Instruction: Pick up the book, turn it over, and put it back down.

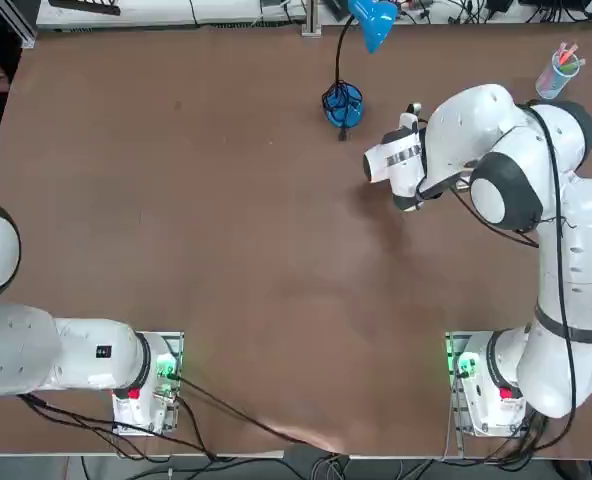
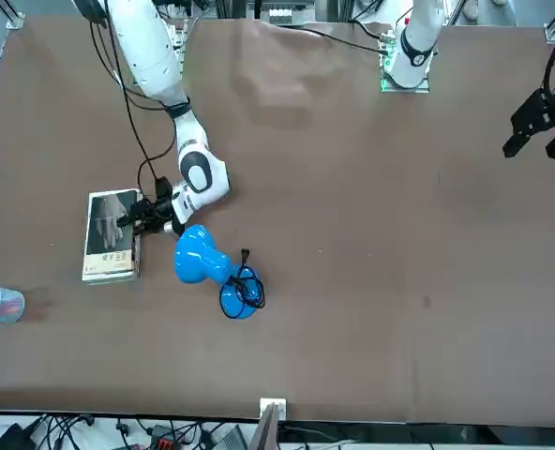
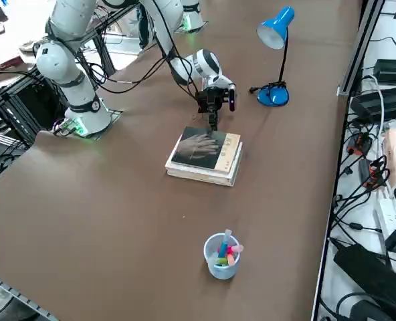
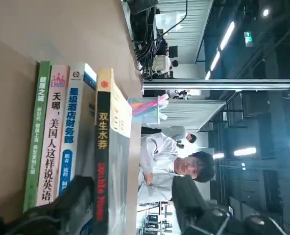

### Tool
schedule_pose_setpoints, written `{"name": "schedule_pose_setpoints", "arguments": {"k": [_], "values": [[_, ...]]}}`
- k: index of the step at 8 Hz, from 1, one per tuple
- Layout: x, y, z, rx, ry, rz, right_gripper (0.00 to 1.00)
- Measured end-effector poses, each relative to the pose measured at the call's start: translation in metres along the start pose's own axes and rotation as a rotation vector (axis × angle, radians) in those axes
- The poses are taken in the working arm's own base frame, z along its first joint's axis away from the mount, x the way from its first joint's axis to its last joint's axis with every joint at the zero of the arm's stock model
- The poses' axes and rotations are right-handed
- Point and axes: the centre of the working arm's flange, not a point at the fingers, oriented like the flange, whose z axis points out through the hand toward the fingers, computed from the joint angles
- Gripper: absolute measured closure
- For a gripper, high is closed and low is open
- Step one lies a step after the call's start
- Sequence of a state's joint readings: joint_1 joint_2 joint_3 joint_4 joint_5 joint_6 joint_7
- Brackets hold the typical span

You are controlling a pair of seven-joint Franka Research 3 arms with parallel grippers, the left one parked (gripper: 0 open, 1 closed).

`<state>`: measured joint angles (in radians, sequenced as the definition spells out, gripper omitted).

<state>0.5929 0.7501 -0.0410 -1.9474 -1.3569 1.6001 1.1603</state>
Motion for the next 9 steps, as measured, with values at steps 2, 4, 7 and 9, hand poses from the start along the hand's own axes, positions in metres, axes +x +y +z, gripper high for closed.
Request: {"name": "schedule_pose_setpoints", "arguments": {"k": [2,4,7,9], "values": [[0.002,0.003,0.000,0.005,0.000,0.010,0.01],[0.005,0.009,0.001,0.030,0.004,0.022,0.01],[0.007,0.033,0.007,0.125,0.015,0.062,0.01],[0.003,0.046,0.011,0.214,0.028,0.107,0.01]]}}
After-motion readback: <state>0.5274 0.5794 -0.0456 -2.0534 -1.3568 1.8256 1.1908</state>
